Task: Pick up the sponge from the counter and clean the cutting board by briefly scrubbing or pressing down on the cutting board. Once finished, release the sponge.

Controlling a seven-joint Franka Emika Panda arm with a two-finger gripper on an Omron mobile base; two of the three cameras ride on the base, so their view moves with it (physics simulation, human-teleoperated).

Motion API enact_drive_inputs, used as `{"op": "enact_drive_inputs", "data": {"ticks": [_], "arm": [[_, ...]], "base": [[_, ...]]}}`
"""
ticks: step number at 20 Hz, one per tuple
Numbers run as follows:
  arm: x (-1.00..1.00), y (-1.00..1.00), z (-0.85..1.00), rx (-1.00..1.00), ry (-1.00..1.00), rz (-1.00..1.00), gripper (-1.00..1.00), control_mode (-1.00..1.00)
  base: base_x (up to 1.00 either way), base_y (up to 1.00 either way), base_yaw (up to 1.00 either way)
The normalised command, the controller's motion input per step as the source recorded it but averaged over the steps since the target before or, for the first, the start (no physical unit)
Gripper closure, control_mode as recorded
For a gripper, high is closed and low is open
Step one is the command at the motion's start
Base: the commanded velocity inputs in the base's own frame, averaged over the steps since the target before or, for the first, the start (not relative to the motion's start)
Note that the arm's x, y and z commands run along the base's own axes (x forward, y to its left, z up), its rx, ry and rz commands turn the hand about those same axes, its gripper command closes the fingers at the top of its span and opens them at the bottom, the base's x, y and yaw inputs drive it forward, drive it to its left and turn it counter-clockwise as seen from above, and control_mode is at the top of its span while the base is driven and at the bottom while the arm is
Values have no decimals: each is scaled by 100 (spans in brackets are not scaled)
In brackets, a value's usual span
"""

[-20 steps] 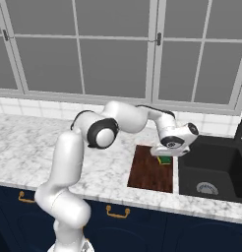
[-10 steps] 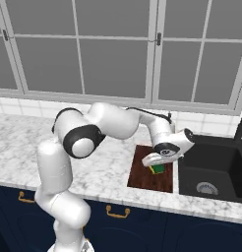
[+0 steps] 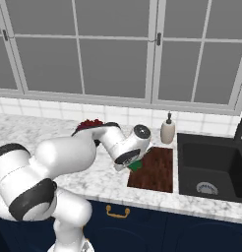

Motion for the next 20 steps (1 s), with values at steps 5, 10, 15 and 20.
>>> {"op": "enact_drive_inputs", "data": {"ticks": [5,10,15,20], "arm": [[0,100,0,-22,-1,28,100,-100],[1,93,0,-5,0,32,100,-100],[24,44,0,1,0,35,100,-100],[29,42,-2,0,2,29,-100,-100]], "base": [[0,0,0],[0,0,0],[0,0,0],[0,0,0]]}}
